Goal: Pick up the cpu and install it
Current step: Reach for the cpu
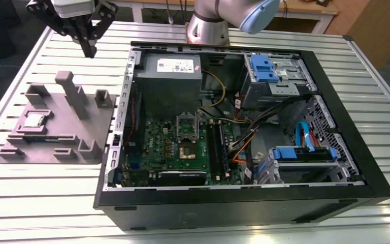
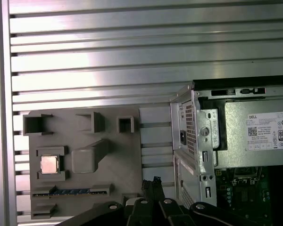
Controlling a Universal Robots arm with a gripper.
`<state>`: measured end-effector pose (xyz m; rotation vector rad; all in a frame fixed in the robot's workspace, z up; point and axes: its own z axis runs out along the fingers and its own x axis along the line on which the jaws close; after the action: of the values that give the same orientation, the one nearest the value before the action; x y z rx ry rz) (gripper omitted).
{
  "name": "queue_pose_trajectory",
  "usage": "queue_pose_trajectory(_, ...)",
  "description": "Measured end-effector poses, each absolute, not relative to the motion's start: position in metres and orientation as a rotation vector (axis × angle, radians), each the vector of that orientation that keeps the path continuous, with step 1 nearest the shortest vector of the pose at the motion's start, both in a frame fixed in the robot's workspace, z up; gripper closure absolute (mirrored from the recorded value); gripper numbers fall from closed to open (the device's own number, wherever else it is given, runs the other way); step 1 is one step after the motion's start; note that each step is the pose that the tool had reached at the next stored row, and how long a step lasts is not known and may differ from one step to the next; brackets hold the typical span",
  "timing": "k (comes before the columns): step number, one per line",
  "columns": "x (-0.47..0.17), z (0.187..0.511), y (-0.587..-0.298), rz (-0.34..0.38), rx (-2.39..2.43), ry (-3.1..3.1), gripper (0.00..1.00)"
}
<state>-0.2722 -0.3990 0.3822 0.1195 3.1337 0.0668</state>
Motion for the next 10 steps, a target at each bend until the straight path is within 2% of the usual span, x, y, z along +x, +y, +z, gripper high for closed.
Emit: queue_pose_trajectory(10, -0.2746, 0.3822, -0.3989, 0.067, 0.119, 3.134, 0.90)
